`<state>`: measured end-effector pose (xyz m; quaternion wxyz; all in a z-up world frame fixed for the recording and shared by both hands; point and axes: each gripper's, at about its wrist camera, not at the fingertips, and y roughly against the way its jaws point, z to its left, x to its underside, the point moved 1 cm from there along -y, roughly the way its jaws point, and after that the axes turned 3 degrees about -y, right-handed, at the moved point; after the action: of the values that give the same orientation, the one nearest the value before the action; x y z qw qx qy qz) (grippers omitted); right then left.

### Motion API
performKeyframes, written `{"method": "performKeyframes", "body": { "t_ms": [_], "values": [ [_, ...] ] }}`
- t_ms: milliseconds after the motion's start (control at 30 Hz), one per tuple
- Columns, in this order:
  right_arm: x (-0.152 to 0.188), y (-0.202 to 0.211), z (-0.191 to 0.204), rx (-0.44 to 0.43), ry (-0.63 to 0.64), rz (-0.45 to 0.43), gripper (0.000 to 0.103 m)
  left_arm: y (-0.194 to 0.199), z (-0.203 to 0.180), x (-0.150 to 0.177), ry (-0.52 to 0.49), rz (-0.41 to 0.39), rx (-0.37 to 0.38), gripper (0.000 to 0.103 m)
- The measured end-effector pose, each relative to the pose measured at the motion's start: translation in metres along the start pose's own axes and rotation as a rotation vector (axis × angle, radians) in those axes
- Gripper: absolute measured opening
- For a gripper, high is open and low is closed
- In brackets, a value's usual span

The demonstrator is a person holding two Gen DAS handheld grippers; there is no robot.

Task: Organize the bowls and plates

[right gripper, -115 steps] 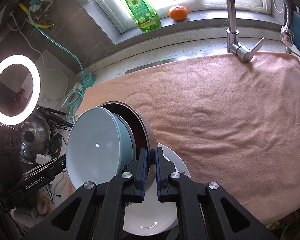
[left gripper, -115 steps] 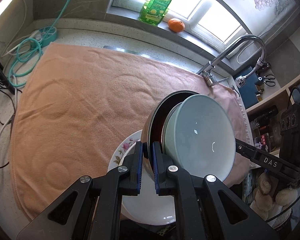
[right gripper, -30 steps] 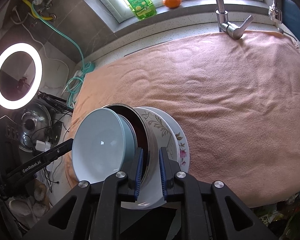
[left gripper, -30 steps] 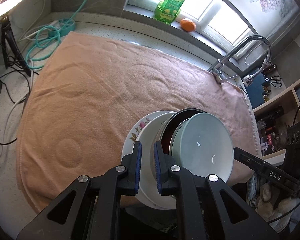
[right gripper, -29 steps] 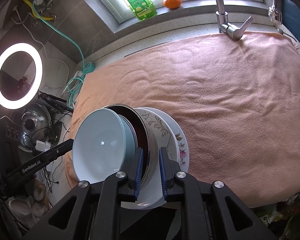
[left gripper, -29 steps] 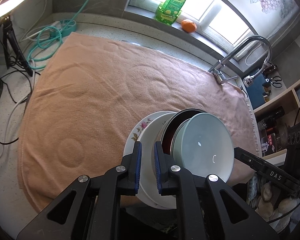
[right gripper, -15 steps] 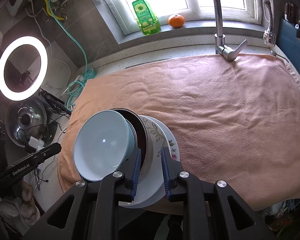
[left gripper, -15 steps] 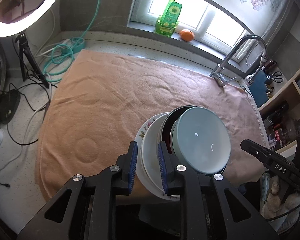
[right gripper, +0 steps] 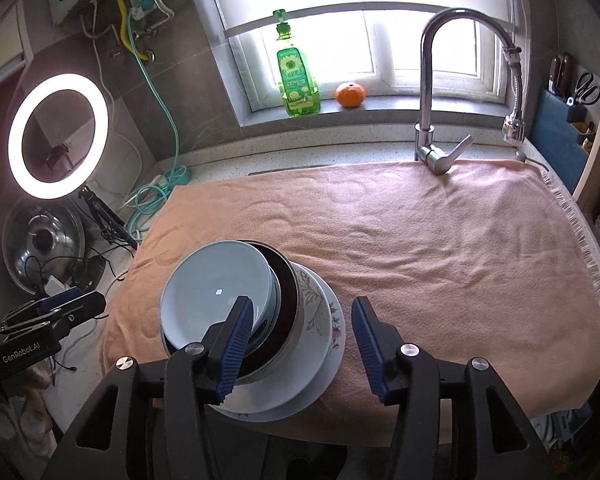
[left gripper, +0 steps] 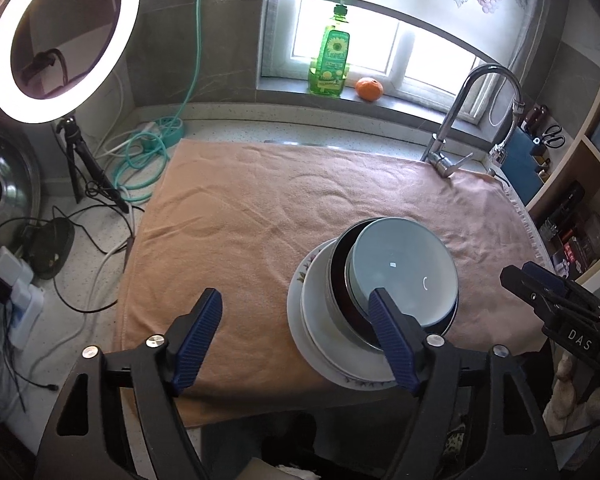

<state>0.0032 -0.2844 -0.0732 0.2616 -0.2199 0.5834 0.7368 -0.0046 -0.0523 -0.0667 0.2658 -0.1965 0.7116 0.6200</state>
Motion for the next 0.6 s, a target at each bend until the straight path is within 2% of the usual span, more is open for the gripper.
{"method": "performKeyframes", "body": {
  "t_ms": [67, 267, 600],
  "values": [
    [0.003, 0.004, 0.003, -0.001, 0.002, -0.012, 0.060, 0.003, 0.001, 0.001, 0.003, -0.009, -0.005, 0.078],
    [0.010, 0.011, 0.006, 0.015, -0.008, -0.026, 0.064, 0.004, -0.002, 0.006, -0.013, 0.003, 0.010, 0.079],
    [0.013, 0.017, 0.003, 0.033, -0.034, -0.036, 0.065, 0.012, -0.003, 0.007, -0.015, -0.018, 0.031, 0.079]
  ]
}}
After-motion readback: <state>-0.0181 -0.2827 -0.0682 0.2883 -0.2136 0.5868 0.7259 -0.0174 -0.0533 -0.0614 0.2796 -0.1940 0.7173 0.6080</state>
